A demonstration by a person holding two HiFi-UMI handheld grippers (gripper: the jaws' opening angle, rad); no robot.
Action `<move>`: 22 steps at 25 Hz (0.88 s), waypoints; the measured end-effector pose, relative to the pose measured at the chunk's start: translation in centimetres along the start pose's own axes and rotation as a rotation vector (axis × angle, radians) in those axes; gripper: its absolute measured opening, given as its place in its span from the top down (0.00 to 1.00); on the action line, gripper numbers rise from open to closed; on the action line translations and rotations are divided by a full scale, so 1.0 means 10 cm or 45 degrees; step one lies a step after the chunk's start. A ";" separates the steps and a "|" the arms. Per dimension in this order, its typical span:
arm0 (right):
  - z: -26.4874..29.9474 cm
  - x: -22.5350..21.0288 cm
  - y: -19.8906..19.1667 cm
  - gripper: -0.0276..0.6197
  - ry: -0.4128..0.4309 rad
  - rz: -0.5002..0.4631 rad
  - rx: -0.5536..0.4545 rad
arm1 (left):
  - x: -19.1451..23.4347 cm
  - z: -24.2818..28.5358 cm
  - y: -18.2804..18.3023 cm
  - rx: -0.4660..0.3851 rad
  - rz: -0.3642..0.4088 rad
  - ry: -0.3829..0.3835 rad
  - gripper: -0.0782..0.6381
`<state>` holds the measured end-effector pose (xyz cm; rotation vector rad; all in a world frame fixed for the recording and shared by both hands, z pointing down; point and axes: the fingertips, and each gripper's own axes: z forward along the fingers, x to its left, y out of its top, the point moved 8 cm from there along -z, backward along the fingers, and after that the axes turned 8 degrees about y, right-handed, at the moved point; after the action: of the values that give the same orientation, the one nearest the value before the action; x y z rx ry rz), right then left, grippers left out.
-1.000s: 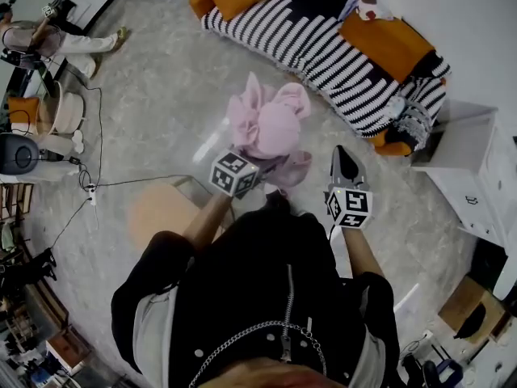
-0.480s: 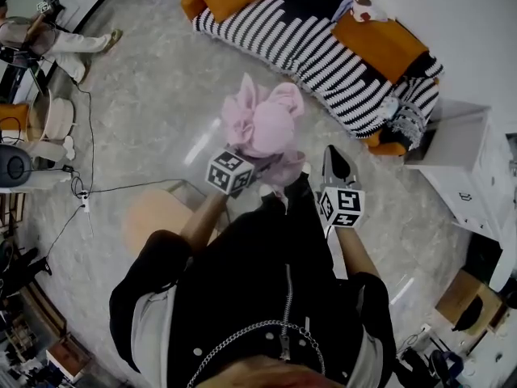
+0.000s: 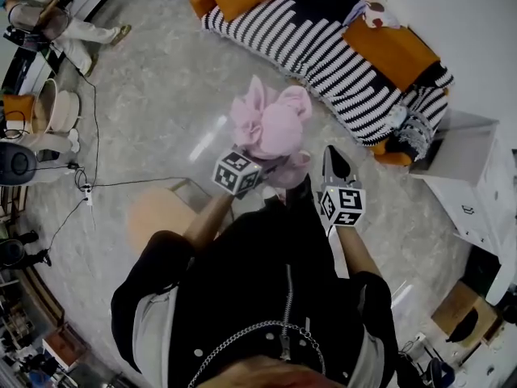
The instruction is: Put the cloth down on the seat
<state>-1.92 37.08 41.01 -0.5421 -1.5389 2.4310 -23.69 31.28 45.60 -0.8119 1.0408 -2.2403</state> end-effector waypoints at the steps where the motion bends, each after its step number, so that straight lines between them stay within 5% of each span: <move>1: 0.05 -0.03 0.02 0.96 0.008 -0.002 0.000 | 0.03 0.03 0.02 0.001 0.000 0.008 0.39; 22: 1.20 -1.23 0.77 0.96 0.154 -0.014 0.015 | 0.53 1.11 0.95 -0.007 -0.074 0.102 0.39</move>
<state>4.40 19.36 41.04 -0.6635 -1.4744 2.3513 -17.47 17.05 45.38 -0.7697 1.0735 -2.3368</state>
